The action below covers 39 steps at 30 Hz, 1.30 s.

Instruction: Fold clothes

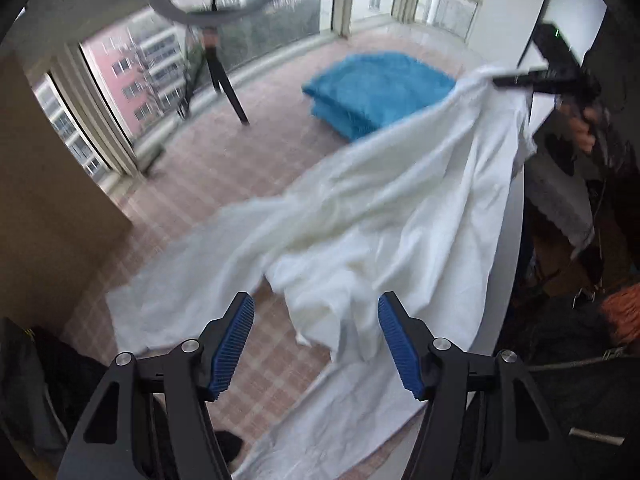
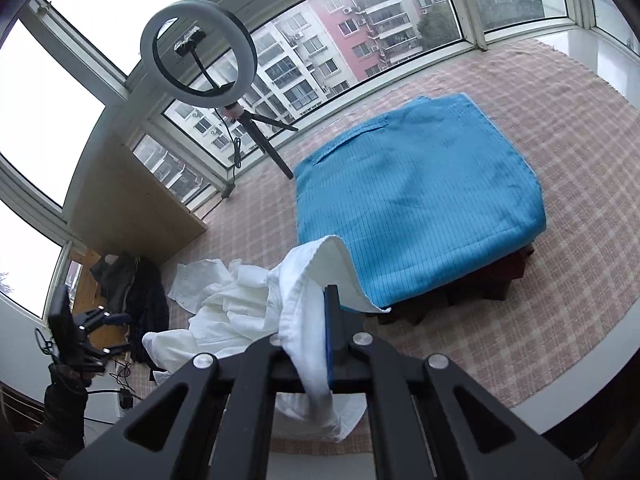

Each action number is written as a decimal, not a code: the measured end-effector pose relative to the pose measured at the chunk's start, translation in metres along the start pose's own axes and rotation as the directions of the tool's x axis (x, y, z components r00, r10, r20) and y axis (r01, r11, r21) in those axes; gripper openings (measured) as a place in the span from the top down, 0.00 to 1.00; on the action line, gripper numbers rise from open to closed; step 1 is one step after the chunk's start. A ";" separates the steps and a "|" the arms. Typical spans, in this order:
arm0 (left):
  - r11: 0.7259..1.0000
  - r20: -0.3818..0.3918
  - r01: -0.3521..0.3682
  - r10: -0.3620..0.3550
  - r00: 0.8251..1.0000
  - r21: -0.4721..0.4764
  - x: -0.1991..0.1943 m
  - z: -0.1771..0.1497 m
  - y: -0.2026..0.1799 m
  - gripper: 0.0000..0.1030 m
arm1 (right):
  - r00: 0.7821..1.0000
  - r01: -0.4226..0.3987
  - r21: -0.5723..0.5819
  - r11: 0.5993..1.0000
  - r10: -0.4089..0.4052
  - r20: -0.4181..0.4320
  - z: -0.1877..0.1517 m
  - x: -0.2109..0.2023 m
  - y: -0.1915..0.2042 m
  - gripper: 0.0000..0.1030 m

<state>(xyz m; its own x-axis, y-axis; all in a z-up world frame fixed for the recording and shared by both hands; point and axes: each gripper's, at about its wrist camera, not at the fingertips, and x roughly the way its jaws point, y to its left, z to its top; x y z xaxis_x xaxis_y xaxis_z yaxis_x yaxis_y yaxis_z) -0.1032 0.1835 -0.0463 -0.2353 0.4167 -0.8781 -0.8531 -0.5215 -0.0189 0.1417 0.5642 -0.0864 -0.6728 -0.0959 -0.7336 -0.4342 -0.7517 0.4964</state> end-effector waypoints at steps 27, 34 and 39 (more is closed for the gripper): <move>0.996 -0.011 0.003 -0.002 1.000 0.092 0.107 0.037 -0.007 0.33 | 0.999 0.002 0.001 1.000 -0.002 -0.041 0.010 0.024 -0.001 0.96; 0.989 -0.170 0.004 0.022 0.985 0.150 0.182 0.047 0.003 0.80 | 0.999 0.012 -0.001 1.000 -0.012 -0.037 0.011 0.027 0.002 0.96; 0.988 -0.218 0.053 -0.021 0.976 0.143 0.192 0.044 0.009 0.71 | 0.999 0.009 -0.040 0.999 -0.011 -0.042 0.011 0.029 0.010 0.96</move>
<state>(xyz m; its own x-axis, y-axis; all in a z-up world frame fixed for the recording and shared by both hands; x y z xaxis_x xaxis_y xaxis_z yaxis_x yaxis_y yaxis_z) -0.1763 0.2916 -0.1944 -0.1107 0.2553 -0.9605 -0.9222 -0.3867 0.0035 0.1115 0.5611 -0.0972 -0.6423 -0.1149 -0.7578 -0.4164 -0.7778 0.4709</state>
